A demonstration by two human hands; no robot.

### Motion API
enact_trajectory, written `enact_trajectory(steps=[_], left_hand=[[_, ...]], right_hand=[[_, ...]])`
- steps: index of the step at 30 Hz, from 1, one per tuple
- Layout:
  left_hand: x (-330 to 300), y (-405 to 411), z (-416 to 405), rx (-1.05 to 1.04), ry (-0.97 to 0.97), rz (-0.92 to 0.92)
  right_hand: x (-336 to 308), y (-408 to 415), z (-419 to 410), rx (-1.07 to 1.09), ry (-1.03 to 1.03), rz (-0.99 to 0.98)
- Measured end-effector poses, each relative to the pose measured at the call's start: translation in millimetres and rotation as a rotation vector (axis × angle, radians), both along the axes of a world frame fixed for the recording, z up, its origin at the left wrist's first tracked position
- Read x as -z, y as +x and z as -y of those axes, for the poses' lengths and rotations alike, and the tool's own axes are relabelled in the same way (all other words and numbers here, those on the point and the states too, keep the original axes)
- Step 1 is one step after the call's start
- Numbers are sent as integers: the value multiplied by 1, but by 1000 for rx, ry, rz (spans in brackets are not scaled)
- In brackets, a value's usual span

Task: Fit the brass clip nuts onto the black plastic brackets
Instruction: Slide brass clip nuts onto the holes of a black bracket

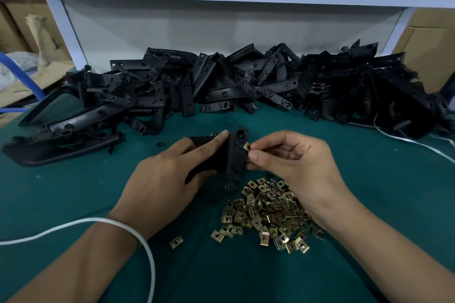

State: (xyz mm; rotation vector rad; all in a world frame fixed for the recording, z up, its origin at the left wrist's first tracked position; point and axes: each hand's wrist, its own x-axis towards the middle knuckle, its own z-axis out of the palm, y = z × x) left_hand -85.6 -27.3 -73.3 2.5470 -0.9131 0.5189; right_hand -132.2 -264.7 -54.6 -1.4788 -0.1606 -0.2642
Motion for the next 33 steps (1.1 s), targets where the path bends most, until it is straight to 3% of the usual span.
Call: enact_trajectory(steps=[9,16,20,27,29,33], left_hand=[[4,2,-1,63,25,-70],[3,4,-5,173,-10,-120],[1,1,-2,214,-17,-64],[-2,-3,0,274,-38,-13],[-1,-1,1,186,-99,6],[5,4,-2,23,-172,7]], right_hand=[[-5,-3,8,-46,-205,-5],[-9,-5,9,-187,-34,5],[-9,-3,11,-263,99,-119],[-6,-1,18,-295,22,-186],[-5,1,17,-173,-126,-135],[5,3,23,69,-847,47]])
